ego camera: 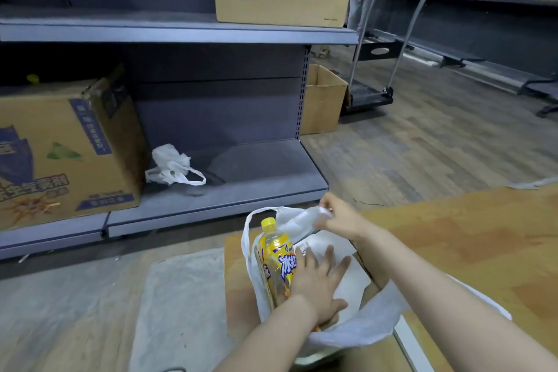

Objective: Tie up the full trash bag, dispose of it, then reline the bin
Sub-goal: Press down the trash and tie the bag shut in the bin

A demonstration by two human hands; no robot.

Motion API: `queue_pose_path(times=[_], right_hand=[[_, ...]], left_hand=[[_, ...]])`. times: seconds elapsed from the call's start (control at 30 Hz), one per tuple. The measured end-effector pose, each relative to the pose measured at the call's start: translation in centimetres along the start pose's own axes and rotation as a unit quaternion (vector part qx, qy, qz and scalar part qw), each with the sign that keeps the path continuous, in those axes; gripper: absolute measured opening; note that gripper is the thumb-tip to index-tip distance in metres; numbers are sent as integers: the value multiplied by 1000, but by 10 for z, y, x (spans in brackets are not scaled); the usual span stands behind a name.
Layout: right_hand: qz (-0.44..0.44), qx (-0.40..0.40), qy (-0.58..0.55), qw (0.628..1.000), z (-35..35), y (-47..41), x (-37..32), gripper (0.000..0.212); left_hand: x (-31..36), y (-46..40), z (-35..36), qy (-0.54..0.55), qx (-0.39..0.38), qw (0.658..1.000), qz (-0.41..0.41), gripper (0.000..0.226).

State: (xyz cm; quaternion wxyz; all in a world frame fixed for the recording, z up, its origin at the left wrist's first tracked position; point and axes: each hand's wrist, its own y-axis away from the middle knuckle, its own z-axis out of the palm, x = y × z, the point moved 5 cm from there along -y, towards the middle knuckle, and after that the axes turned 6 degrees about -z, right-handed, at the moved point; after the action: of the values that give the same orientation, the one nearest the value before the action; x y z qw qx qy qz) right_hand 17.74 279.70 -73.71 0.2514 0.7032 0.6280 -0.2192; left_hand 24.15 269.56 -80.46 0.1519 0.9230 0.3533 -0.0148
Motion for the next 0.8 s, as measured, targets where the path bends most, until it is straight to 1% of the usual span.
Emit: queue_pose_path(times=[0.07, 0.1, 0.13, 0.17, 0.23, 0.3, 0.33, 0.37, 0.43, 0.47, 0.5, 0.57, 0.63, 0.67, 0.73, 0.77, 0.8], right_hand=[[14, 0, 33, 999, 11, -9, -11, 44], [17, -1, 40, 999, 15, -14, -19, 55], [27, -6, 45, 999, 19, -20, -26, 64], [40, -17, 48, 998, 23, -25, -32, 69], [66, -41, 67, 995, 28, -33, -44, 67], [78, -56, 101, 990, 31, -38, -55, 50], [77, -57, 126, 987, 30, -40, -61, 38], [74, -51, 145, 985, 29, -41, -66, 34], [44, -21, 170, 984, 29, -45, -77, 46], [18, -1, 162, 987, 30, -46, -84, 46], [-15, 15, 138, 990, 32, -46, -93, 43], [-60, 13, 48, 997, 37, -44, -106, 27], [-87, -25, -12, 996, 43, -38, -117, 16], [-103, -54, -8, 993, 46, -34, -122, 19], [-136, -113, 67, 982, 49, -26, -130, 39], [-147, -134, 111, 974, 50, -22, -133, 39], [-154, -151, 147, 965, 49, -18, -135, 33]], left_hand=[[-5, 8, -18, -10, 2, 1000, -1, 73], [-11, 13, -31, -19, 18, 1000, 0, 71], [-19, 19, -46, -23, 51, 998, -1, 68], [-30, 25, -60, -12, 100, 995, -1, 64], [-61, 44, -80, 29, 210, 977, -10, 53], [-95, 67, -75, 80, 301, 950, -7, 43], [-111, 79, -66, 115, 326, 939, -4, 38], [-124, 90, -55, 148, 322, 935, -4, 35], [-140, 109, -30, 176, 294, 939, -10, 42], [-143, 115, -18, 177, 281, 943, -11, 47], [-143, 119, -8, 185, 268, 945, -6, 51], [-137, 119, 4, 198, 247, 948, 20, 58], [-128, 114, 5, 176, 248, 952, 47, 61], [-123, 110, 4, 166, 234, 956, 63, 63], [-112, 101, 3, 176, 177, 965, 77, 68], [-106, 97, 4, 173, 162, 968, 82, 67], [-101, 92, 8, 171, 154, 970, 84, 65]])
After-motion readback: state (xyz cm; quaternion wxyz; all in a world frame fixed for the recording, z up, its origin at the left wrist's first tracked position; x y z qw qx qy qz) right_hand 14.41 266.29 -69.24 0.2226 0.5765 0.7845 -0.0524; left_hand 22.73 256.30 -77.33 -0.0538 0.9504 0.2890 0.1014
